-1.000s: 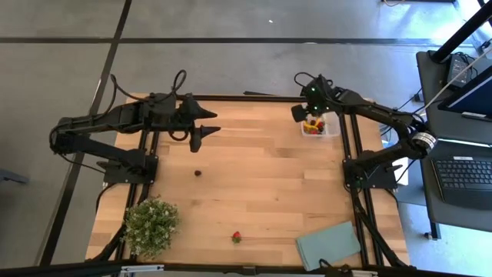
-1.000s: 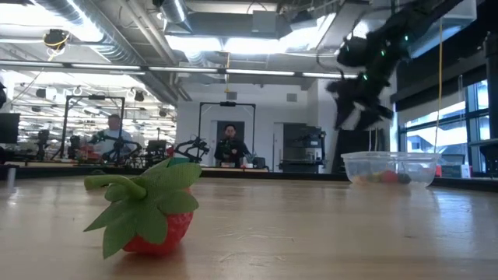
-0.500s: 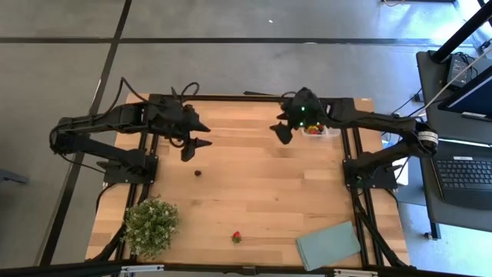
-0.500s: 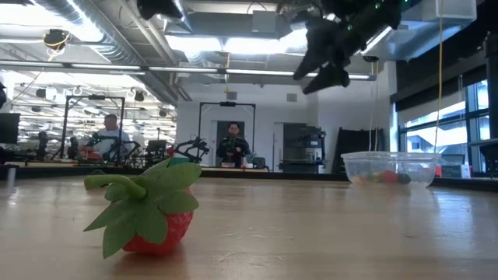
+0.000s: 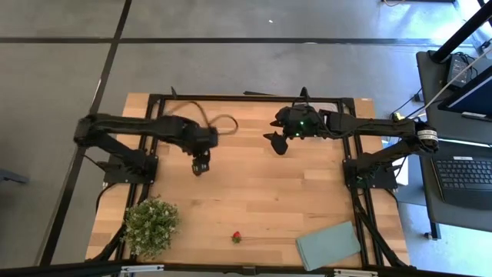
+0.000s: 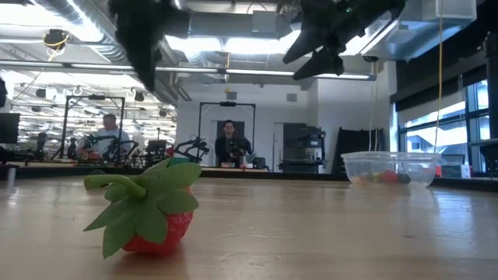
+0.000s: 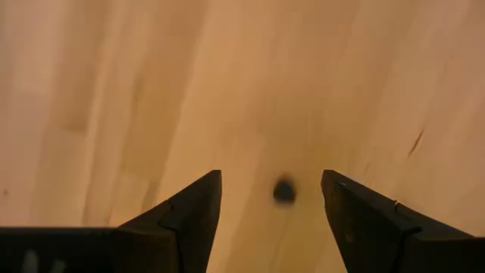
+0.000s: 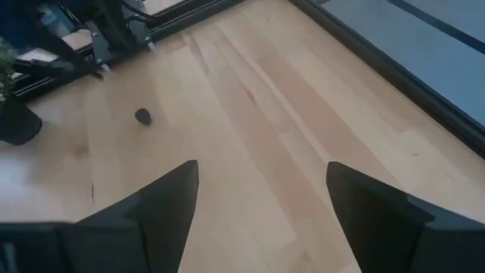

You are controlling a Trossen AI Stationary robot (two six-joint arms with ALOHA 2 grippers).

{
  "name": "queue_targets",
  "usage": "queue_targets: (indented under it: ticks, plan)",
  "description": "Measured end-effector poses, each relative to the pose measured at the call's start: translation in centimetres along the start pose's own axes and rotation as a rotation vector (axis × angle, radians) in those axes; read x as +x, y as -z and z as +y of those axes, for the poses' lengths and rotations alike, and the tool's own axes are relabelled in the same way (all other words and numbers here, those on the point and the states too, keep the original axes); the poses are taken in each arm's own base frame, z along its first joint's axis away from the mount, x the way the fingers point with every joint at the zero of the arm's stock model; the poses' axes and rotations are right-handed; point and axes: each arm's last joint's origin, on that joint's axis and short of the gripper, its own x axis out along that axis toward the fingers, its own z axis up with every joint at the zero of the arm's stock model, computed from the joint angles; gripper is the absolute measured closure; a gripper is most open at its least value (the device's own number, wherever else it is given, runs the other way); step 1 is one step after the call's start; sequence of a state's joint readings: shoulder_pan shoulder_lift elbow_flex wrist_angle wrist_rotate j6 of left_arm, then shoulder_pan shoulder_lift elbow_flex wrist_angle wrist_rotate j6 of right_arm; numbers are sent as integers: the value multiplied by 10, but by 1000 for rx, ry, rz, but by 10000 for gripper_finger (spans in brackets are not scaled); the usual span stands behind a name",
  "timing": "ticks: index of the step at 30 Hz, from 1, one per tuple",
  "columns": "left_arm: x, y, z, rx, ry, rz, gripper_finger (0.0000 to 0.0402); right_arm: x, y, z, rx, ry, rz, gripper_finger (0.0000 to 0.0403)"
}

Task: Pick and placing Produce into tupperware
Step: Put the blackberry into the transparent bin

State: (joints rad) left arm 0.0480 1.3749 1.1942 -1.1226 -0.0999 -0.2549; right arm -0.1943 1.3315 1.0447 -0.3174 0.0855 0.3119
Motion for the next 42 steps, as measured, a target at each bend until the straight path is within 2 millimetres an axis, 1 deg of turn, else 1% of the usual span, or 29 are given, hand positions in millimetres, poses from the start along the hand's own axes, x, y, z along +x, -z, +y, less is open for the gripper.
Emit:
queue_targets:
  ticks: [2, 4, 10, 14, 19, 23, 33, 38, 42]
  plan:
    - [17, -1, -6, 70, -18, 103, 182, 0, 0, 0, 0, -1, -1, 111]
    - [33, -4, -11, 101, -26, 172, 182, 0, 0, 0, 2, -1, -2, 111]
    - [73, -12, -19, 104, -50, 312, 182, 0, 0, 0, 29, -2, -3, 111]
    - [94, -13, -22, 118, -59, 391, 182, 0, 0, 0, 58, -2, -3, 111]
    - [115, -13, -24, 143, -58, 466, 182, 0, 0, 1, 79, -3, -2, 111]
    - [125, -11, -25, 145, -66, 519, 182, 0, 1, 3, 75, -9, 0, 111]
    - [141, 7, -20, 137, -61, 588, 182, 0, 1, 5, 95, -15, -2, 111]
    - [146, 5, -22, 134, -46, 527, 182, 0, 0, 5, 96, -18, -10, 111]
    - [147, 4, -22, 134, -44, 516, 182, 0, 0, 5, 118, -18, -9, 111]
